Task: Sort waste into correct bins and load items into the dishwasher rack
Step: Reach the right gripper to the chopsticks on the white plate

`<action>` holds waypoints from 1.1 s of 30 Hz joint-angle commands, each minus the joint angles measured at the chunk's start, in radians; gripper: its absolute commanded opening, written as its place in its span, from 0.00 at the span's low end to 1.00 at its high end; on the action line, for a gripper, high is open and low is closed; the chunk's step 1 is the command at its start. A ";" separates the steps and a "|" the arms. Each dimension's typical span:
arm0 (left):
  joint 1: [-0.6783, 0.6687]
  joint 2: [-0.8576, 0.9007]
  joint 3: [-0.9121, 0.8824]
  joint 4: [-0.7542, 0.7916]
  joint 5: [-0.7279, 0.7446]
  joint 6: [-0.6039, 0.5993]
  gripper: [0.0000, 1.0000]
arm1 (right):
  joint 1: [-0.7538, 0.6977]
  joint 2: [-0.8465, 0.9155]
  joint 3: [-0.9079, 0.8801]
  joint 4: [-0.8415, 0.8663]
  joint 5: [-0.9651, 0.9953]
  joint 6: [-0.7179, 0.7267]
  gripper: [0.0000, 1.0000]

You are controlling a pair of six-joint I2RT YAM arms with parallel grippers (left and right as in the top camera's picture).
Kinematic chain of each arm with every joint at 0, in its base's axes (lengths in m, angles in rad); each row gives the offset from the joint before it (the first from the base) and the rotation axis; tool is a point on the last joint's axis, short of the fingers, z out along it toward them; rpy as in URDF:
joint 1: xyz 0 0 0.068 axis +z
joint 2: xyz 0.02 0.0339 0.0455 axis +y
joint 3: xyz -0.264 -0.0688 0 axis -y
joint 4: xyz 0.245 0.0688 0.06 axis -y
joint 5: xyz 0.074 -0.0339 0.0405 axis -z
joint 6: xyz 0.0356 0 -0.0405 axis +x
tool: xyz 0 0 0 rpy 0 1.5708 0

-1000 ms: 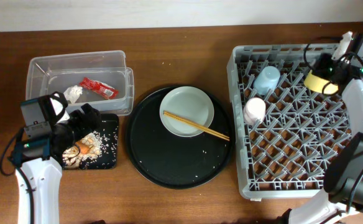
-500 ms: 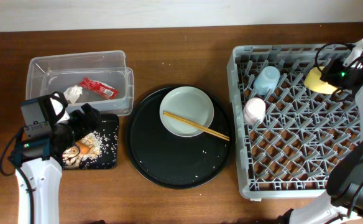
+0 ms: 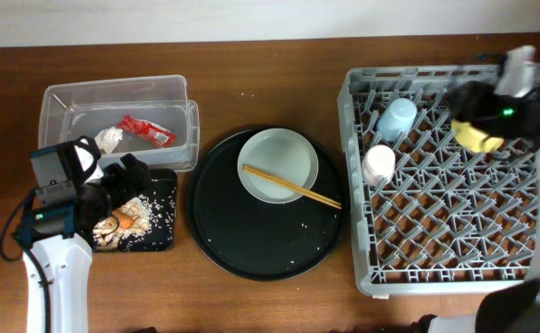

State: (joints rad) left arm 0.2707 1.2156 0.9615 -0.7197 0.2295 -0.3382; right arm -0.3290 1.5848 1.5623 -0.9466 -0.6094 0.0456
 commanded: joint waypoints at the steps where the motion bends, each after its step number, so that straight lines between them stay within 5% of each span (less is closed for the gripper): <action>1: 0.003 -0.006 0.018 -0.001 0.007 -0.009 0.99 | 0.222 -0.005 -0.011 -0.137 0.021 -0.146 0.58; 8: 0.003 -0.006 0.018 -0.001 0.008 -0.009 0.99 | 0.736 0.086 -0.039 -0.254 0.356 -0.146 0.67; 17: 0.003 -0.006 0.018 -0.001 0.008 -0.009 0.99 | 0.889 0.304 -0.162 -0.061 0.359 -0.233 0.67; 21: 0.003 -0.006 0.018 -0.001 0.007 -0.009 0.99 | 0.904 0.336 -0.162 0.089 0.361 -0.286 0.55; 25: 0.003 -0.006 0.018 -0.001 0.008 -0.009 0.99 | 0.906 0.337 -0.163 0.149 0.360 -0.285 0.11; 33: 0.003 -0.006 0.018 -0.001 0.008 -0.009 0.99 | 0.904 0.337 -0.243 0.248 0.472 -0.285 0.10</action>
State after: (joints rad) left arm 0.2707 1.2156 0.9615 -0.7197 0.2298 -0.3386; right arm 0.5705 1.9106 1.3544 -0.7238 -0.1848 -0.2375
